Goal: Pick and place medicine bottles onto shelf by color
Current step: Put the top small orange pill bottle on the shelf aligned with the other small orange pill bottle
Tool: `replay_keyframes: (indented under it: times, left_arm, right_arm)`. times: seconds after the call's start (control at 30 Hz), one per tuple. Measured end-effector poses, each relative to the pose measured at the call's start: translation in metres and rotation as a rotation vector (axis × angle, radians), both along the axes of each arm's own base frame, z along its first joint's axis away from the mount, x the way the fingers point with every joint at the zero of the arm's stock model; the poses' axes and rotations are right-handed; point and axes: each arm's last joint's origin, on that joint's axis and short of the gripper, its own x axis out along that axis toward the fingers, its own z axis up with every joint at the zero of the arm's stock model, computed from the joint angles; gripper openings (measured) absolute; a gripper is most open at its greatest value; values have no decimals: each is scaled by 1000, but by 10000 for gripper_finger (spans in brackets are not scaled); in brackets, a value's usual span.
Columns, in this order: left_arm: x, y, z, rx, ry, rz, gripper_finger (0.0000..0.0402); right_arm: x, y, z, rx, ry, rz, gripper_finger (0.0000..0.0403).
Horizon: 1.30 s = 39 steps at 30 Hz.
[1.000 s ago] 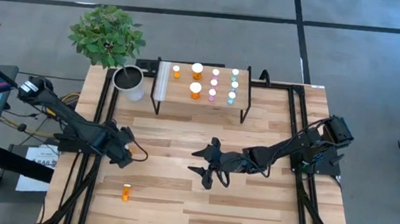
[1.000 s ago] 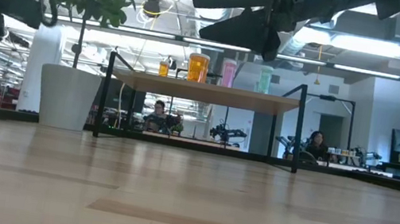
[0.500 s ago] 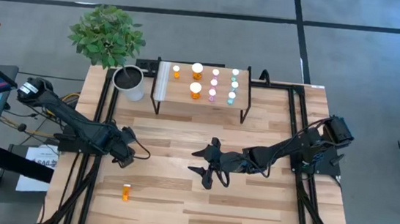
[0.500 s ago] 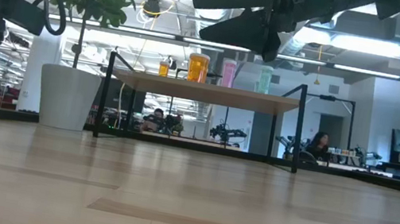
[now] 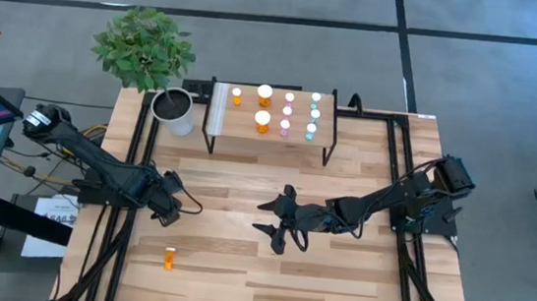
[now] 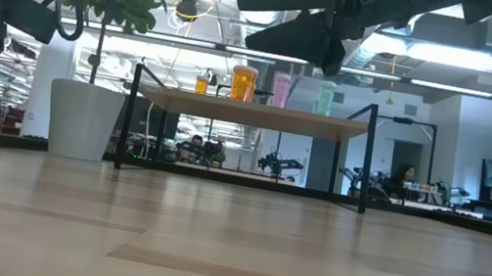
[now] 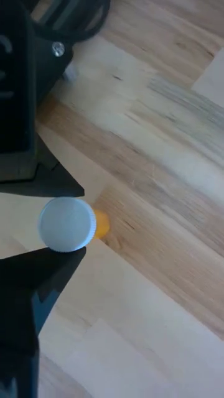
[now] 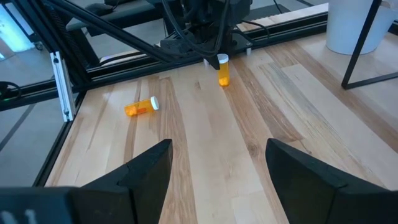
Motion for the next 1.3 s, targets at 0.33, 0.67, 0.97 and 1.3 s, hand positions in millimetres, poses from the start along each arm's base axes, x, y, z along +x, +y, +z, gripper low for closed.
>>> replay_keyframes:
  times: [0.33, 0.67, 0.97, 1.3]
  left_arm:
    - [20, -7, 43, -7, -170, -98, 110]
    - [55, 25, 141, 157, -395, -233, 108]
    - [106, 86, 192, 309, -247, -327, 108]
    - [154, 162, 193, 287, -129, -379, 108]
  right_arm:
    - [0, 0, 0, 0, 0, 0, 282]
    - [0, 0, 0, 4, -1, -1, 282]
    - [0, 0, 0, 10, -1, -3, 282]
    - [0, 0, -1, 7, 7, -3, 282]
